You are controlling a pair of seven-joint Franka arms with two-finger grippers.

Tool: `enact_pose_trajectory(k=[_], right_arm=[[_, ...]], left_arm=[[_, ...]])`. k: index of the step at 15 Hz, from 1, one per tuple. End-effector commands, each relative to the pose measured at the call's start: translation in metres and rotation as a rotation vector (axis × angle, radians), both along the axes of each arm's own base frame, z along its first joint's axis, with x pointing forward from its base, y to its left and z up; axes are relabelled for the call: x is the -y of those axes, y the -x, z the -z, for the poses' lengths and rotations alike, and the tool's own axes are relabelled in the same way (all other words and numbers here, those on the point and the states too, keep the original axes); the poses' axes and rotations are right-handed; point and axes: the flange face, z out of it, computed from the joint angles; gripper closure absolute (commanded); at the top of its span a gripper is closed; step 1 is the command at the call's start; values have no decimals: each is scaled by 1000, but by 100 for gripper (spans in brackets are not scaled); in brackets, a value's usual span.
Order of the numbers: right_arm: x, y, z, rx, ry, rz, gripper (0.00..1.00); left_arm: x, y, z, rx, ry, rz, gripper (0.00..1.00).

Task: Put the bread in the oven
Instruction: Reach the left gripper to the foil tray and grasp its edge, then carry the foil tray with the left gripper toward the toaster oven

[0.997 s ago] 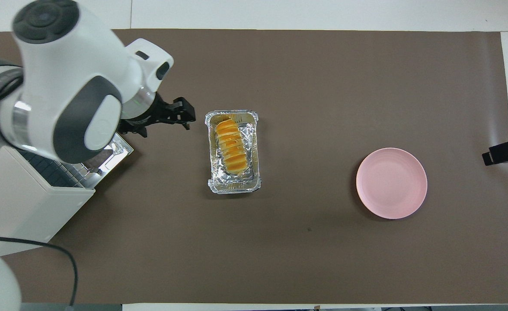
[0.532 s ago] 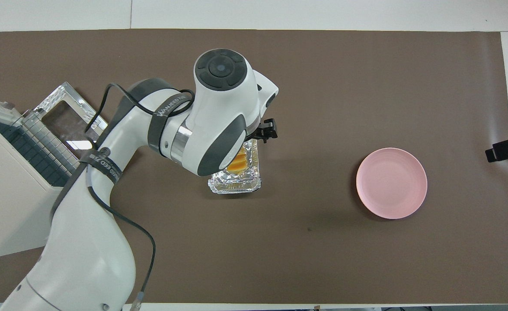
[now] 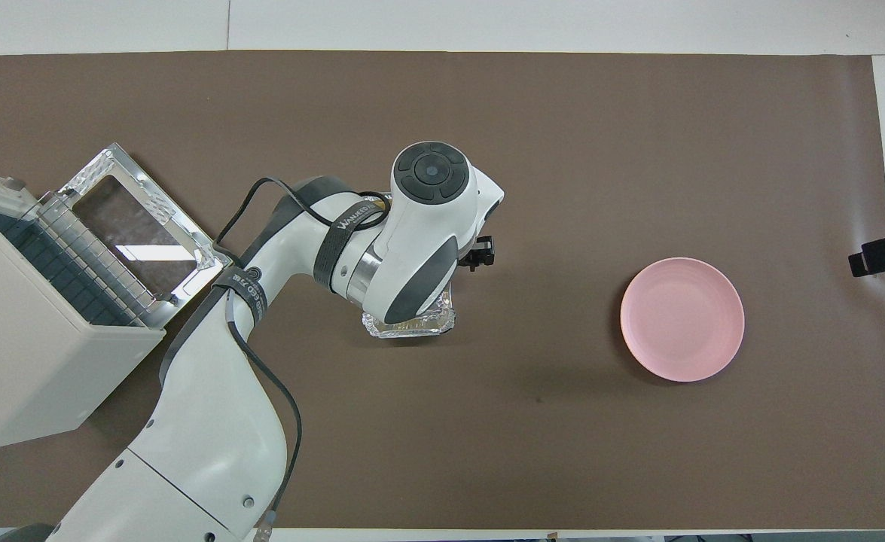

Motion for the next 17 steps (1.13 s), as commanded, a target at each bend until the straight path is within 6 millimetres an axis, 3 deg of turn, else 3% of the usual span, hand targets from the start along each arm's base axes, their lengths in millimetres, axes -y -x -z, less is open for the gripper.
enact_pose_trajectory(k=[1, 2, 4, 7, 8, 9, 10, 12, 14, 17], right_arm=[[1, 4, 2, -9, 12, 14, 0], [0, 4, 2, -12, 10, 11, 0], [-1, 5, 1, -11, 12, 9, 0], [0, 5, 1, -10, 10, 11, 0], [-1, 4, 2, -12, 10, 9, 0], [0, 5, 1, -11, 10, 11, 0], [-1, 5, 1, -11, 12, 9, 0], [-1, 5, 1, -11, 12, 9, 0], [-1, 5, 1, -10, 10, 9, 0], [-1, 5, 1, -10, 10, 9, 0]], left_arm=[[1, 9, 4, 28, -7, 4, 26], [-1, 12, 11, 23, -11, 3, 35], [-1, 19, 17, 26, -10, 8, 36], [0, 22, 19, 24, -9, 12, 52], [5, 28, 21, 16, -13, 18, 65], [4, 28, 20, 9, -18, 6, 90], [2, 29, 20, -3, -29, -3, 100], [-2, 28, 18, -24, -44, -19, 100], [-3, 20, -1, -43, -64, -80, 100], [-30, -5, -23, -55, -134, -195, 100]])
